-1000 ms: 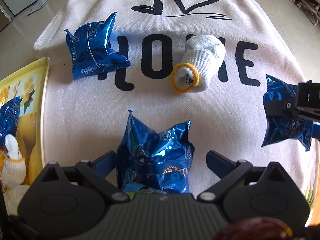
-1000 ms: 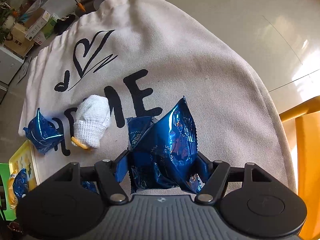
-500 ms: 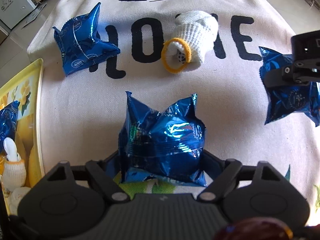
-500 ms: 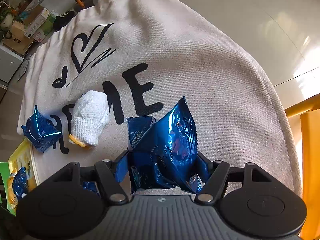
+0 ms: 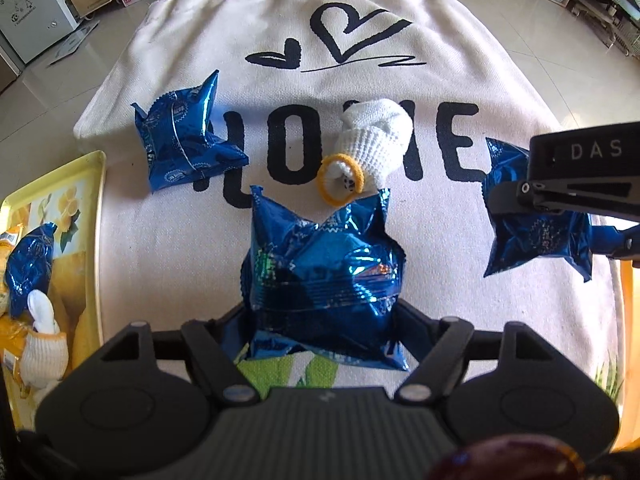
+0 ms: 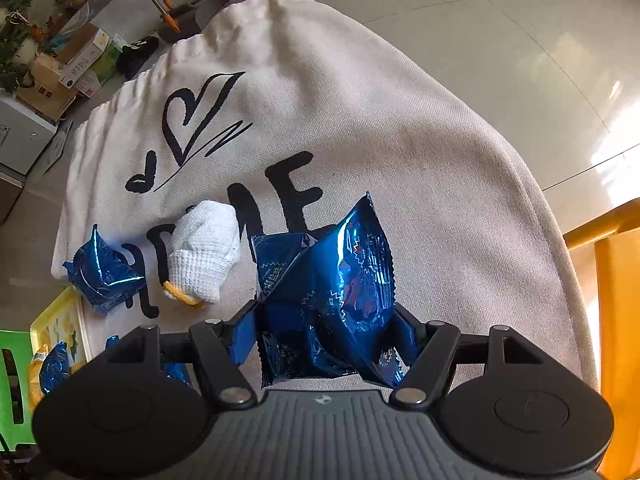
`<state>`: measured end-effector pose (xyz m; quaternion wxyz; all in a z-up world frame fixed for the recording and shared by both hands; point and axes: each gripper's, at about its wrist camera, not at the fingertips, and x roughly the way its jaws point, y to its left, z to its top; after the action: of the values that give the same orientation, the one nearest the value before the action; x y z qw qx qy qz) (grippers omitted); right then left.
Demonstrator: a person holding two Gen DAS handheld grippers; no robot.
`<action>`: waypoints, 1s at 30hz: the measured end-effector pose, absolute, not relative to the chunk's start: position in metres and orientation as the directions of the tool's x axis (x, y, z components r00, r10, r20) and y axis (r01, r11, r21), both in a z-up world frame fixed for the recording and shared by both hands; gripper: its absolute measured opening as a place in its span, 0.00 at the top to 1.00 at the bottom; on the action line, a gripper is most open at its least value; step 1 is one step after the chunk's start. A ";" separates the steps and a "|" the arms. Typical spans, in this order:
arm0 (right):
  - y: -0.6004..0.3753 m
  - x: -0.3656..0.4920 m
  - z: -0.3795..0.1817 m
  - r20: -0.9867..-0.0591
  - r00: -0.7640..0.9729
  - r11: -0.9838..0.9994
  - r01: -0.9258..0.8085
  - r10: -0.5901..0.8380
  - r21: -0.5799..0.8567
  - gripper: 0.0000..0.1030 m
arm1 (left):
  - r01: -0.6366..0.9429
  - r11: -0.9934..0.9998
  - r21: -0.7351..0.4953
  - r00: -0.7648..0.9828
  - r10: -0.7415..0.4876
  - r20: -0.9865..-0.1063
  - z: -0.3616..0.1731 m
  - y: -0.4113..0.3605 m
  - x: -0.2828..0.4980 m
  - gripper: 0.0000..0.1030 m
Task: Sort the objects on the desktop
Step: 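Lift both held blue packets off the rug with both tools, then carry blue packets over yellow tray with left tool while right tool follows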
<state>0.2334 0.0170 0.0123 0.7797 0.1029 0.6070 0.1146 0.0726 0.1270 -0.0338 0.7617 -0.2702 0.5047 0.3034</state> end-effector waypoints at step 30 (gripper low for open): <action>0.110 0.185 0.045 -0.873 0.191 0.882 -0.250 0.449 0.399 0.34 | -0.894 0.422 -0.151 0.317 0.356 -0.879 0.024 0.210 -0.020 0.28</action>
<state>0.1855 0.1096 0.0449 0.7670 0.0835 0.5939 0.2279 -0.0202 0.2096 0.0245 0.7399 -0.3329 0.4042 0.4223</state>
